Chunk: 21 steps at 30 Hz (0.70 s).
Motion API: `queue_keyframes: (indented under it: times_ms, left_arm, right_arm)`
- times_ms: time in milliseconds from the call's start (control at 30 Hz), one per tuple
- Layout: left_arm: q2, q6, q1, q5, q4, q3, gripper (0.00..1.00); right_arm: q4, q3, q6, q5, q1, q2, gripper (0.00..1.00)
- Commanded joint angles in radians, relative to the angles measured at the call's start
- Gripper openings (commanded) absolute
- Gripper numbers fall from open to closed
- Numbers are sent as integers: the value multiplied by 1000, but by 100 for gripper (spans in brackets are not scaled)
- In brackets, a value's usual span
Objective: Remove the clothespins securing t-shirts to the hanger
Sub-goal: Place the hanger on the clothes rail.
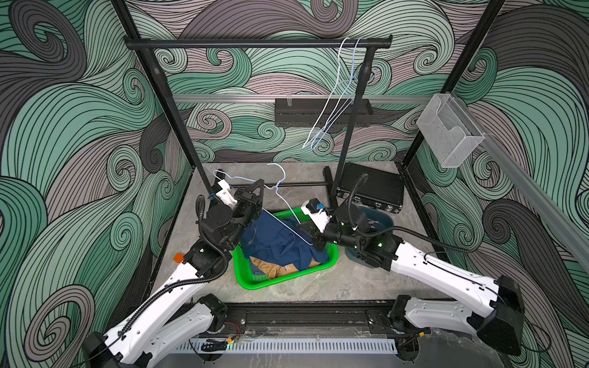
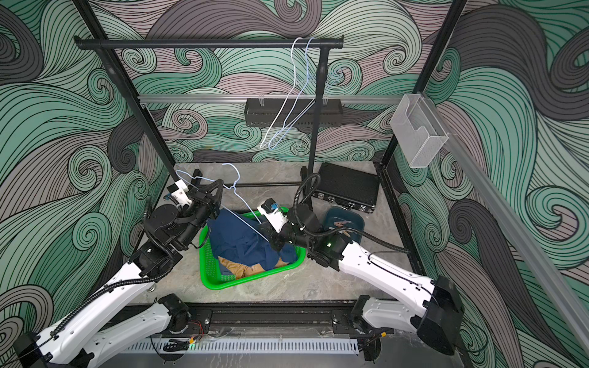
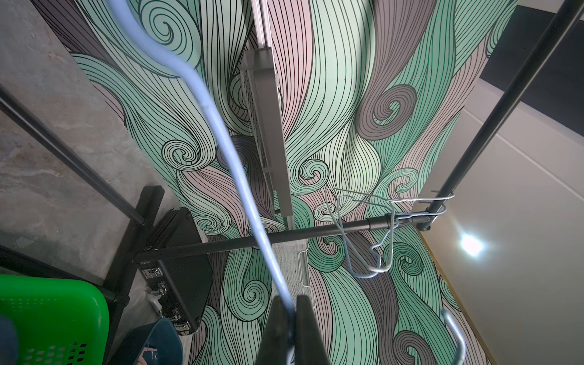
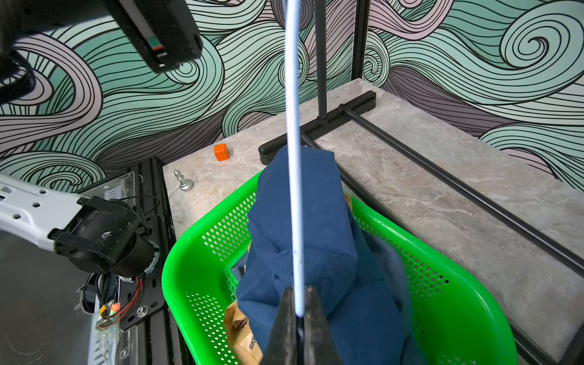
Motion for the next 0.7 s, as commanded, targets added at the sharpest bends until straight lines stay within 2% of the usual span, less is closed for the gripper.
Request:
queue_keyframes:
  times_ms: [0, 100, 200, 300, 467, 533, 600, 667]
  left_arm:
    - [-18, -13, 3, -27, 24, -4, 4]
    - [-24, -18, 4, -36, 19, -12, 15]
    - [-30, -3, 4, -39, 0, -8, 42]
    - [-35, 14, 4, -38, -12, -6, 56]
    - [-57, 109, 4, -23, -111, 35, 69]
    - [-73, 193, 4, 12, -181, 69, 69]
    - [-84, 334, 0, 67, -213, 101, 69]
    - [-106, 405, -6, 112, -270, 132, 69]
  right_arm:
    - [13, 25, 1, 6, 1, -10, 0]
    - [6, 29, 3, 17, 1, -18, 0]
    - [-19, 46, 13, 33, 1, -20, 0]
    - [-48, 62, 31, 60, 0, -24, 0]
    - [-110, 97, 95, 142, 15, -43, 0]
    - [-152, 124, 132, 227, 45, -48, 0]
    - [-177, 147, 155, 333, 92, -50, 0]
    - [-194, 179, 158, 433, 148, -43, 0]
